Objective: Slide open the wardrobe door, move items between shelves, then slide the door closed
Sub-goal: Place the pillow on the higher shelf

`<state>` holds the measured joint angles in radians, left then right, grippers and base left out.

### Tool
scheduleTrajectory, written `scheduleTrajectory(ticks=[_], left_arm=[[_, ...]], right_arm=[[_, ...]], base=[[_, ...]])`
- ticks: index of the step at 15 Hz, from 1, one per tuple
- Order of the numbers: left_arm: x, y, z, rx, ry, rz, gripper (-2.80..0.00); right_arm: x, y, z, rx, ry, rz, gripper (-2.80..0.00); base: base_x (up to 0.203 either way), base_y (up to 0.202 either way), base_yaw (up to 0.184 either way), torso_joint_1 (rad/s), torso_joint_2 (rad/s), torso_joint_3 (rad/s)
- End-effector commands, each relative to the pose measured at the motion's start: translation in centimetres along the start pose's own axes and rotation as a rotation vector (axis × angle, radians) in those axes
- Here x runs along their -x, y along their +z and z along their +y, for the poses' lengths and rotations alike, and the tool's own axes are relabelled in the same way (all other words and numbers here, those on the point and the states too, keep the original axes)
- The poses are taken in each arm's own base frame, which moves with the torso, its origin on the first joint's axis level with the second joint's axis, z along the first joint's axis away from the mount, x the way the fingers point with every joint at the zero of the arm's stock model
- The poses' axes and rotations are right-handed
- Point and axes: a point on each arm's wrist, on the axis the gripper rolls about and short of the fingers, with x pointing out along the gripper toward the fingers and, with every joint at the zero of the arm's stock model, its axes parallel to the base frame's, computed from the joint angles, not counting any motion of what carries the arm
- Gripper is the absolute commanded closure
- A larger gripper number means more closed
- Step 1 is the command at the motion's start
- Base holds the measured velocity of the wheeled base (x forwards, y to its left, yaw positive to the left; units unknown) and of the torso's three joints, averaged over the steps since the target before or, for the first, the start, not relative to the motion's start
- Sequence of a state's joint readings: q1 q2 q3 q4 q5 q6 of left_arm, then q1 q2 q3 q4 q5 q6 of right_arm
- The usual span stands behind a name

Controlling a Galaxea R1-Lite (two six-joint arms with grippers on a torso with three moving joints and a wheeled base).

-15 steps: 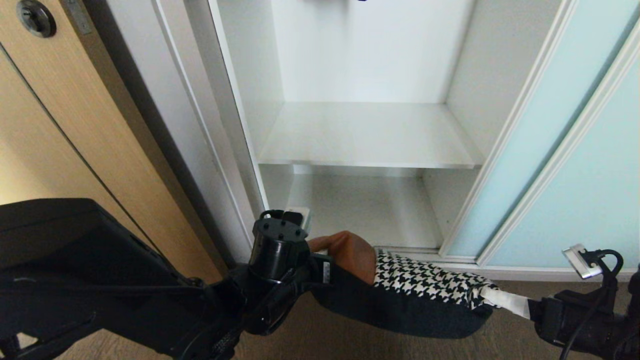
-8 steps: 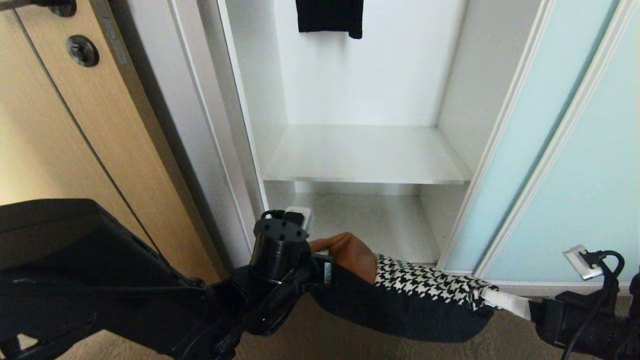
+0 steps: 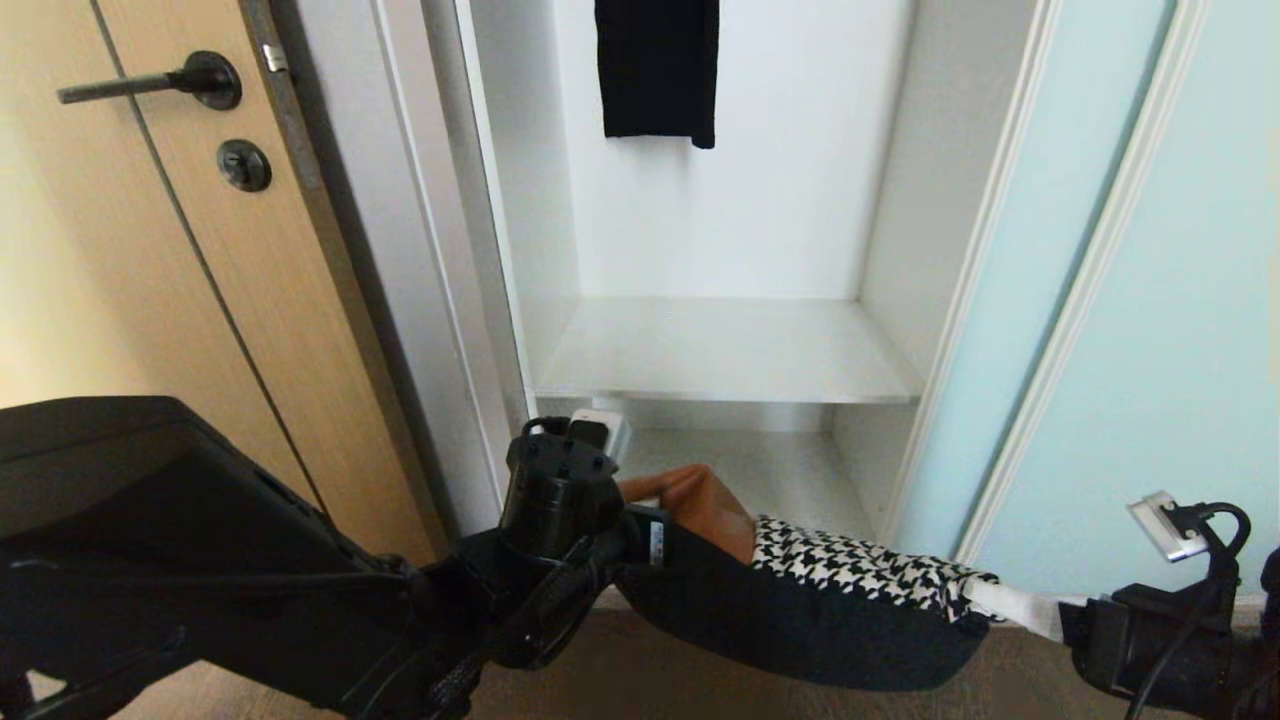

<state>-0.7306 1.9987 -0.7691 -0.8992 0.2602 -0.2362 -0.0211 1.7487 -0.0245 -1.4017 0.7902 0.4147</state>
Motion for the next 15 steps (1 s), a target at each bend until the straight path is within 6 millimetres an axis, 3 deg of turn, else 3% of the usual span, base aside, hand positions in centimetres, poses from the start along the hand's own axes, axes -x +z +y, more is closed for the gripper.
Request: scheduleTrajectory(ticks=[1, 6, 15], left_arm=[[-0.04, -0.30, -0.09, 0.000, -0.001, 0.005, 0.00], [-0.08, -0.11, -0.09, 0.009, -0.003, -0.012, 0.00], [0.20, -0.60, 0.08, -0.009, 0.002, -0.044, 0.00]], right_arm=[[-0.02, 0.06, 0.05, 0.003, 0.007, -0.002, 0.00], [-0.01, 0.01, 0.03, 0.001, 0.006, -0.001, 0.00], [-0.05, 0.12, 0.49, 0.010, 0.022, -0.004, 0.00]], base=[[0.000, 0.000, 0.000, 0.006, 0.00, 0.208], [0.000, 0.000, 0.000, 0.001, 0.00, 0.134], [0.000, 0.000, 0.000, 0.000, 0.00, 0.003]])
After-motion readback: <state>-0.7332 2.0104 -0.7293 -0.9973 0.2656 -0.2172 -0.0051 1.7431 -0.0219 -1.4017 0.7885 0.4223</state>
